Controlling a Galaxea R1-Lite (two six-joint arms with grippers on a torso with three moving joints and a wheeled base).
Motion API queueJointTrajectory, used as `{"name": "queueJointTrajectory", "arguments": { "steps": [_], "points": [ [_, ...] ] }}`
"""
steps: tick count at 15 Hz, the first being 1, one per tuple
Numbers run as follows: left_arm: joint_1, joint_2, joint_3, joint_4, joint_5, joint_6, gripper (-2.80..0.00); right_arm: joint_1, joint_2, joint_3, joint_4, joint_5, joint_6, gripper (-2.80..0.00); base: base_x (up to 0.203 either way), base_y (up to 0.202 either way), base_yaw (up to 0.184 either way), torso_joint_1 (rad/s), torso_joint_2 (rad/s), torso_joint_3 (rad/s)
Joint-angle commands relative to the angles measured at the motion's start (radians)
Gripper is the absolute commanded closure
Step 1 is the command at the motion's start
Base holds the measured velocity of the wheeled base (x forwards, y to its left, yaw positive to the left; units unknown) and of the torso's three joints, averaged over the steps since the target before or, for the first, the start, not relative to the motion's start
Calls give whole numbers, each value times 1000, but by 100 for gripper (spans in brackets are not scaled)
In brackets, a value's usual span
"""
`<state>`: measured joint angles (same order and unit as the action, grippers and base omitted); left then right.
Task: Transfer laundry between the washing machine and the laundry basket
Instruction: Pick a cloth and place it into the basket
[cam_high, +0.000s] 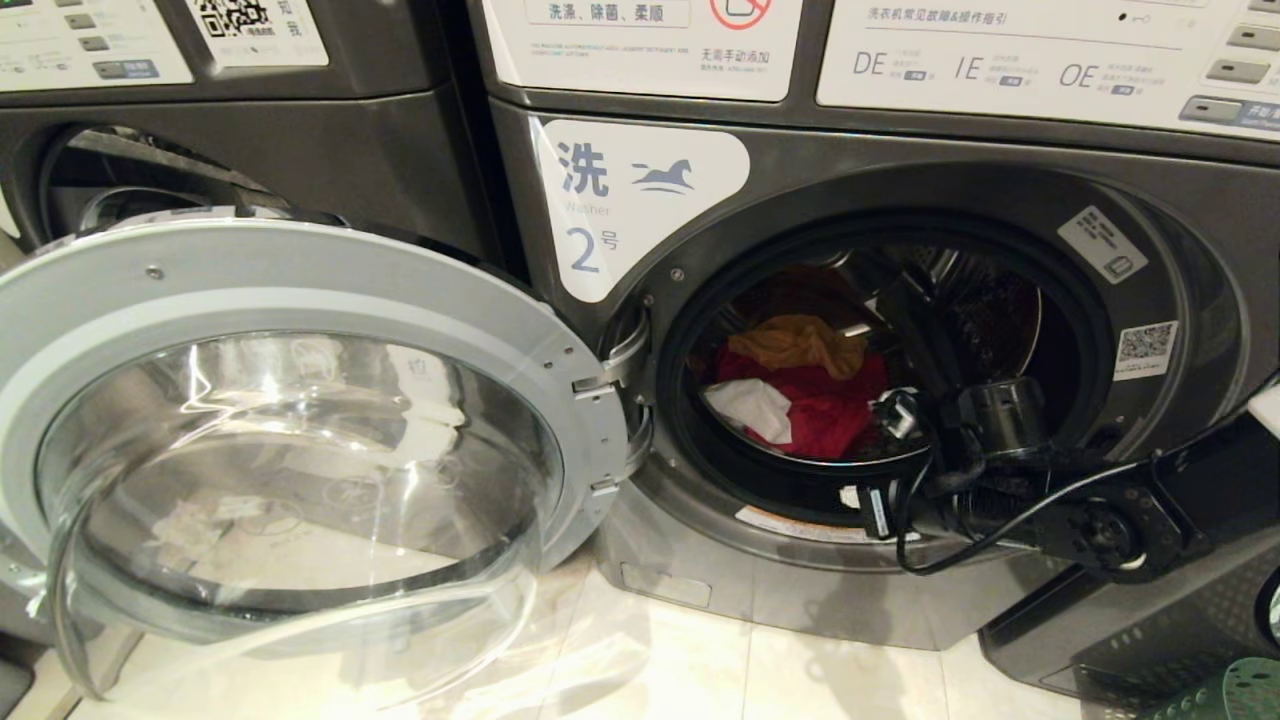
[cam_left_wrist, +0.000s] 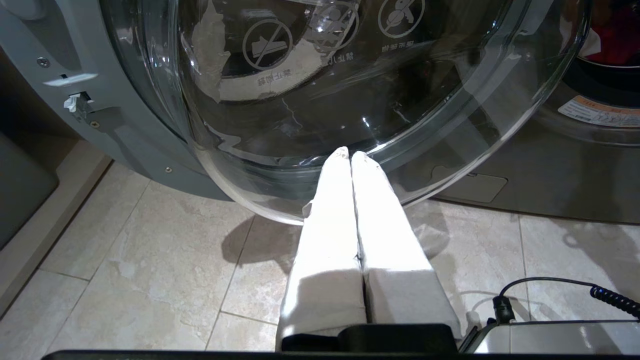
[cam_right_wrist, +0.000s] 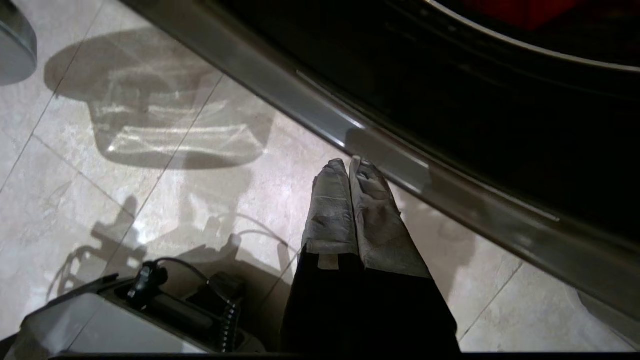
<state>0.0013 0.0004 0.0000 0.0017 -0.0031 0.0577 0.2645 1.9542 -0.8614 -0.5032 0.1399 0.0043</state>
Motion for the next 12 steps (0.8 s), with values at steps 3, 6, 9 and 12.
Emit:
{"name": "queueJointTrajectory", "arguments": {
  "steps": [3, 6, 9, 12],
  "points": [
    [0, 0, 0, 0, 0, 1, 0, -1, 23, 11, -23, -9, 0, 0, 0, 0, 0, 0, 0, 0],
    [0, 0, 0, 0, 0, 1, 0, -1, 23, 15, -25, -17, 0, 0, 0, 0, 0, 0, 0, 0],
    [0, 0, 0, 0, 0, 1, 0, 1, 22, 16, -44, -29, -9, 0, 0, 0, 0, 0, 0, 0],
    [0, 0, 0, 0, 0, 1, 0, 1, 22, 20, -44, -33, -9, 0, 0, 0, 0, 0, 0, 0]
  ]
}}
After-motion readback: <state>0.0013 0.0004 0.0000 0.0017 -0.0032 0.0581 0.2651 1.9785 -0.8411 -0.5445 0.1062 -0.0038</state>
